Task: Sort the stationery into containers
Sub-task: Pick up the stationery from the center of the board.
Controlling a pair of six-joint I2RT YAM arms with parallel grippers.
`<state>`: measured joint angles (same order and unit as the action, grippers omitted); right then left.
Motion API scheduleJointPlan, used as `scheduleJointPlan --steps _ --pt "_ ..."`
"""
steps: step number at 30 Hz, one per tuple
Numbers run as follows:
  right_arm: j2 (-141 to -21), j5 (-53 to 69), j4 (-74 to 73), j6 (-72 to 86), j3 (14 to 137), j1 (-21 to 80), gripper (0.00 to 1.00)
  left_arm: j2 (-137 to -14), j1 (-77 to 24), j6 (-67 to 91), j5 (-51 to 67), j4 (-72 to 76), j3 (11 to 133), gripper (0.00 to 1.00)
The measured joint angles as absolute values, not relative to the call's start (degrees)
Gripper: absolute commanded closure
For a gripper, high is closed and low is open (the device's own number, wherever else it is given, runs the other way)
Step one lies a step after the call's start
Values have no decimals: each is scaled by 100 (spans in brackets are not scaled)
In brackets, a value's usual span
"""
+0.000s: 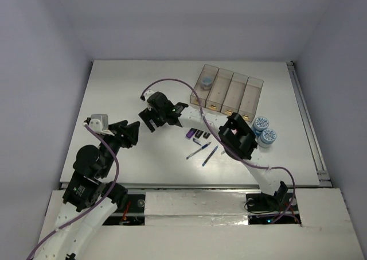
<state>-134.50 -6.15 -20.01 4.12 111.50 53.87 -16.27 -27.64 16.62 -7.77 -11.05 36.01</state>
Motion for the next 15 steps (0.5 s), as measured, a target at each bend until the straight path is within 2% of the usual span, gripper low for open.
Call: scheduleJointPlan --steps 6,7,8,10,12,15 --pt "-13684 -777 -2027 390 11546 5367 17 -1625 -2764 1662 -770 -1103 3601 52" --pt "-13694 -777 -2025 388 11566 5367 21 -1625 -2764 1662 -770 -1105 3601 52" --pt "-13701 -777 -2025 392 11579 5367 29 -1625 -2764 1662 -766 -1105 3601 52" --pt "-13701 -781 -2014 410 11579 5367 35 -1625 -2764 1662 -760 -1103 3601 52" --pt "-13701 -825 -2003 412 11579 5367 49 -1625 -2764 1662 -755 -1103 3601 52" --pt "-13692 -952 -1909 447 11539 5367 55 -1625 -2764 1662 -751 -1105 3601 52"
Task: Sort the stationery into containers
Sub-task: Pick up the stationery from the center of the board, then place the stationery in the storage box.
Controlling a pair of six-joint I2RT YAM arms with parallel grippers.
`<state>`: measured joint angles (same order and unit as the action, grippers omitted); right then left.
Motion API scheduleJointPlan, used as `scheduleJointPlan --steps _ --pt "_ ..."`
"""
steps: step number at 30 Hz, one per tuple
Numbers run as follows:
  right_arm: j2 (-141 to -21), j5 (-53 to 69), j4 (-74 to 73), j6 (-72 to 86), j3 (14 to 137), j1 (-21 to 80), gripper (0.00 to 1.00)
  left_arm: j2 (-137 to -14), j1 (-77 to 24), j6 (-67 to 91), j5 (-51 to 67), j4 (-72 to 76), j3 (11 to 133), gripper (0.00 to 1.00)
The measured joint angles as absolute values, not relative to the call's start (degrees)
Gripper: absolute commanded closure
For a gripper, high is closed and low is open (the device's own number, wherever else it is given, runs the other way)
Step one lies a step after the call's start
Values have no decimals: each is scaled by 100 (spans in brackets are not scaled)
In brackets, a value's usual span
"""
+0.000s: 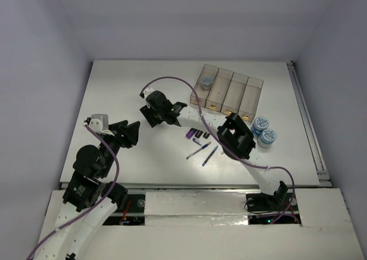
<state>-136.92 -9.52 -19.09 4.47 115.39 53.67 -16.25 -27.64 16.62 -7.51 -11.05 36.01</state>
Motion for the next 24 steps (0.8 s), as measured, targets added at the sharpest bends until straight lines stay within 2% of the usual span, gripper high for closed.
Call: scheduleJointPlan --steps 5,9,16,20,24 --pt "-13423 -1302 -1831 451 11207 5358 56 -1625 -2764 1664 -729 -1103 3601 52" --pt "-12763 -1535 -1817 429 10822 5205 56 -1625 -2764 1664 -698 -1103 3601 52" --pt "-11563 -1590 -1553 456 10497 4123 57 -1619 -2764 1664 -622 -1103 3601 52" --pt "-11493 -1765 -1520 425 10501 3489 57 -1610 -2764 1664 -609 -1103 3601 52" --pt "-11646 -1881 -1640 381 10499 3299 57 -1608 -2764 1664 -604 -1103 3601 52"
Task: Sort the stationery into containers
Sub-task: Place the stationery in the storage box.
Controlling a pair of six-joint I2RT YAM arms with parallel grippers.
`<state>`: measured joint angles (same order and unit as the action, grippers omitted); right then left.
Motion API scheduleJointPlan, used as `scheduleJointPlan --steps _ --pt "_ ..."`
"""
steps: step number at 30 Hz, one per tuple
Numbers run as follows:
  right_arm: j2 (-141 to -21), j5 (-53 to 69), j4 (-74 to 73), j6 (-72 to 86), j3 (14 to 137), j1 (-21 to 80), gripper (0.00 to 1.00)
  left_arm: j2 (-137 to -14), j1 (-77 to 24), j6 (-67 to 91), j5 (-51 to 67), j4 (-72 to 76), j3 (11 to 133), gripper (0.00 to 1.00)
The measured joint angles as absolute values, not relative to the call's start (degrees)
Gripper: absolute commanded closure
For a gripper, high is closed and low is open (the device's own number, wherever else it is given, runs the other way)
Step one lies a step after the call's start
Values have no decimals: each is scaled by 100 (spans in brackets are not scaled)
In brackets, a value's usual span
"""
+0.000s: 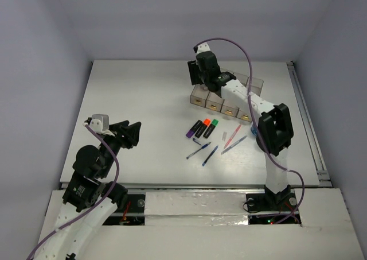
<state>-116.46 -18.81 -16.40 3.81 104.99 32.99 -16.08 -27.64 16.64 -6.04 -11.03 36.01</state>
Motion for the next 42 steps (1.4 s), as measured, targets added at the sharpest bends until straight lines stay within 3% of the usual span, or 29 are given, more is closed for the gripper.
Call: scheduleJointPlan --steps 18,20,24,30,32,33,35,36,42 --pt "-12007 -1852 -1599 489 9662 3225 56 -1610 -2764 1664 -607 -1103 3601 52" --pt "-12007 -1848 -1586 504 9627 3221 50 -1610 -2764 1664 -607 -1103 3601 52" --pt "-12007 -1855 -1566 587 9625 3210 17 -1610 -2764 1664 -604 -1103 3601 52" --pt "-11959 -1903 -1483 646 9577 3186 13 -1610 -2764 1664 -604 -1103 3601 52" --pt "-11817 -1911 -1485 679 9439 3183 25 -1610 -2764 1664 -604 -1103 3601 53" --pt "-11708 -1909 -1468 718 9325 3183 52 -1610 -2764 1664 -604 -1103 3601 53" --pt "-11389 -1898 -1378 862 8982 3183 92 -1610 -2764 1664 -604 -1103 3601 53" --pt "-11157 -1874 -1321 939 8733 3183 100 -1610 -2764 1667 -604 -1103 3601 52" --pt "-9463 -1872 -840 1953 6646 3253 100 -1584 -2764 1667 -600 -1100 3601 53"
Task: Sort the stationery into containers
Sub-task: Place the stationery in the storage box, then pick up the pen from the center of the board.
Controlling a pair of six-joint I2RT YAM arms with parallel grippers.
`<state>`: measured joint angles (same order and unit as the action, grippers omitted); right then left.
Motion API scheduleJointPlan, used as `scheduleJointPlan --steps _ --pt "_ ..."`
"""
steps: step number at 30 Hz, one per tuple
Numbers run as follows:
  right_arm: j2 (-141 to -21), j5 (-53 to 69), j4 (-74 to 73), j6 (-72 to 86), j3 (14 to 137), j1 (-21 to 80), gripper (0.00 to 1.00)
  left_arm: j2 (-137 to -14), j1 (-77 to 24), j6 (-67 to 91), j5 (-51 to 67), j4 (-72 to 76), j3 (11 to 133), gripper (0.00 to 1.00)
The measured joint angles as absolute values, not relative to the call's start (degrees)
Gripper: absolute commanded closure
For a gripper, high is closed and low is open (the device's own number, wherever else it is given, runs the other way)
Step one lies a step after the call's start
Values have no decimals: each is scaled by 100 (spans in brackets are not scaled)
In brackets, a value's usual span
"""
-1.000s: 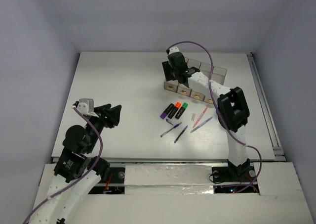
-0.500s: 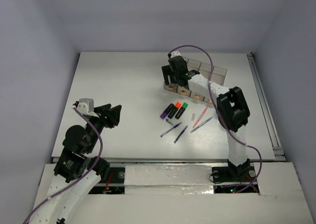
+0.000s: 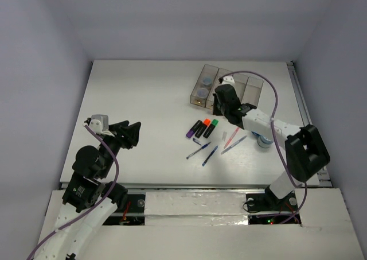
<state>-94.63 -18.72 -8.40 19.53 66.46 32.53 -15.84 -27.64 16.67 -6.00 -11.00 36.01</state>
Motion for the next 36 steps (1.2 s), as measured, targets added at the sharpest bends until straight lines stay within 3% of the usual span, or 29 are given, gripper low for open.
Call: scheduleJointPlan --steps 2,3,4,6,17,26,28,33,35,36 --pt "-9142 -1896 -821 2307 6112 3280 89 -1577 -2764 1667 -587 -1100 3601 54" --pt "-9056 -1905 -803 2499 5894 3304 64 -1570 -2764 1669 -578 -1103 3601 55" --pt "-9037 -1909 -810 2703 5710 3315 54 -1557 -2764 1669 -572 -1103 3601 56" --pt "-9146 -1916 -838 2906 5577 3365 43 -1531 -2764 1669 -552 -1100 3601 56" --pt "-9929 -1973 -720 3625 5553 3527 44 -1498 -2777 1669 -473 -1098 3601 56" --pt "-10130 -2314 -729 3686 5658 3638 54 -1498 -2777 1669 -471 -1098 3601 56" --pt "-10130 -2381 -764 3667 5658 3653 60 -1498 -2777 1669 -471 -1098 3601 56" --pt "-10141 -2512 -897 3570 5693 3684 48 -1498 -2777 1667 -471 -1098 3601 56" --pt "-10193 -2526 -952 3533 5774 3684 52 -1498 -2777 1667 -473 -1098 3601 56" --pt "-10235 -2532 -978 3518 5826 3688 63 -1500 -2777 1667 -473 -1098 3601 56"
